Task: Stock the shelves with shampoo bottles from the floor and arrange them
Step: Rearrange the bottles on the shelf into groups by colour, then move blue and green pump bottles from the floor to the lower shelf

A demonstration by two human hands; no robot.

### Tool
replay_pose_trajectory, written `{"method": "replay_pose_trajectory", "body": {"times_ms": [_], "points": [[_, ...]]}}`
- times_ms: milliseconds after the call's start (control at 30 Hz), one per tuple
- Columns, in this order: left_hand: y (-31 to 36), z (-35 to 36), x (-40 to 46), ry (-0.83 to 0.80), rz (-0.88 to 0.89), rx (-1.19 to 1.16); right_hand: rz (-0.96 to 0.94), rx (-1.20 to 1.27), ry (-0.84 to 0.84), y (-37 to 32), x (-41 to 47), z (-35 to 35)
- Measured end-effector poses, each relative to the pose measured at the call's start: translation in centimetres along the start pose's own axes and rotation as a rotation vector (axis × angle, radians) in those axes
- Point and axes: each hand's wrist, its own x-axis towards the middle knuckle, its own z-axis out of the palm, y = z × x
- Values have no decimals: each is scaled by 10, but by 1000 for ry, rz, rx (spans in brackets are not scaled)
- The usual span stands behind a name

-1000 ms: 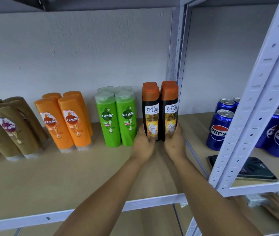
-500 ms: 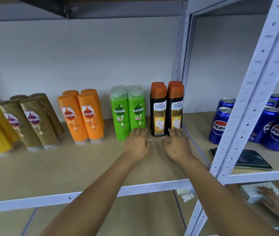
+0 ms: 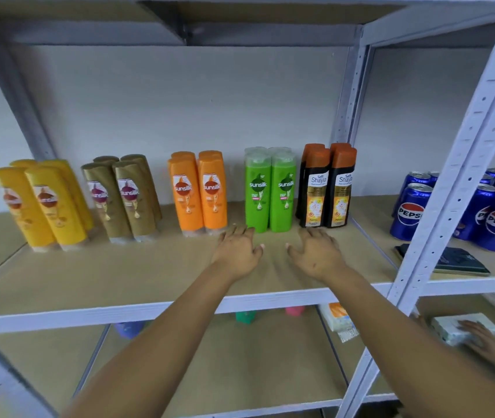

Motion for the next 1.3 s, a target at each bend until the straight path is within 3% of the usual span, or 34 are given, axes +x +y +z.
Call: {"method": "replay_pose_trajectory", "body": {"times_ms": [333, 667, 1300], "points": [[-92, -53, -104, 13, 23, -2, -21, 22, 50, -124, -78, 14], [-131, -55, -198, 19, 63, -64, -34, 41, 72, -181, -160, 39], [-149, 48, -304, -216, -217, -110, -125, 59, -353, -168, -232, 165]]}}
